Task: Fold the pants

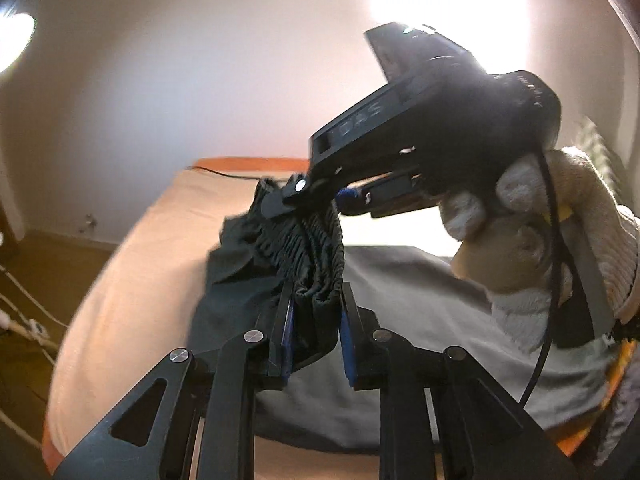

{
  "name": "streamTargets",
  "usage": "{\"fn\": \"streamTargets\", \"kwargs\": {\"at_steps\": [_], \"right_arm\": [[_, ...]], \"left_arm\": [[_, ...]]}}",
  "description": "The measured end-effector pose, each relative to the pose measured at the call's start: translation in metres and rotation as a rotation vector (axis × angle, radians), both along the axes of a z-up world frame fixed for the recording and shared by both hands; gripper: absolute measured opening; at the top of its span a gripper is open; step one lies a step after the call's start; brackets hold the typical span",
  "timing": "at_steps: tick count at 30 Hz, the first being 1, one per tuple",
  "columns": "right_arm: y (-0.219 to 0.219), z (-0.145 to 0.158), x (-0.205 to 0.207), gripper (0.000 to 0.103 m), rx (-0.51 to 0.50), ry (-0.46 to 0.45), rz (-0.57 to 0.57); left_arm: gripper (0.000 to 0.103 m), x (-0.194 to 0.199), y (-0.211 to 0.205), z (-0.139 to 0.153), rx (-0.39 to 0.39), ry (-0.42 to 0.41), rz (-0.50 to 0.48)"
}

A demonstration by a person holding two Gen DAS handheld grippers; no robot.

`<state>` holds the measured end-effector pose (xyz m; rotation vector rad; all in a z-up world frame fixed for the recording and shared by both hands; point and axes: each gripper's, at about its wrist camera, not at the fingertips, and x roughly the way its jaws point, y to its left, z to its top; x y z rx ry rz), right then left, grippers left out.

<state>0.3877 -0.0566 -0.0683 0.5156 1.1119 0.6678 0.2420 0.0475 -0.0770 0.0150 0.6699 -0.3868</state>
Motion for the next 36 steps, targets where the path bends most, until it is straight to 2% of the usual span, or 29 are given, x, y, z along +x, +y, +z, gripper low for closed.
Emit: {"fn": "streamTargets", "kwargs": {"at_steps": [4,10,13,17,21,29,36], "right_arm": [[-0.047,0.005,-0.026,0.012,0.017,0.005,-0.079],[-0.114,0.006,-0.079,0.012,0.046,0.014,-0.208],[-0.142,0.002,-0.102,0.012,0.051,0.016,-0.249],[-0.170,-0.005,-0.128,0.012,0.025,0.026,-0.295],[-0.194,-0.003,-0.157,0.012,0.011,0.037,-0.347],[-0.283,0.007,-0.226,0.012,-0.065,0.034,-0.451],[-0.363,0.005,-0.264,0.012,-0.095,0.068,-0.488]], "left_arm": [[0.032,-0.018,-0.014,0.005,-0.023,0.057,-0.070],[0.032,-0.051,-0.017,0.023,-0.024,0.064,-0.113],[0.032,-0.053,-0.024,0.028,-0.013,0.063,-0.109],[0.032,-0.050,-0.037,0.018,0.017,0.129,-0.126],[0.032,-0.046,-0.055,0.004,0.016,0.209,-0.134],[0.032,-0.044,-0.093,0.004,0.060,0.205,-0.185],[0.032,-0.044,-0.131,0.006,0.072,0.210,-0.241]]}}
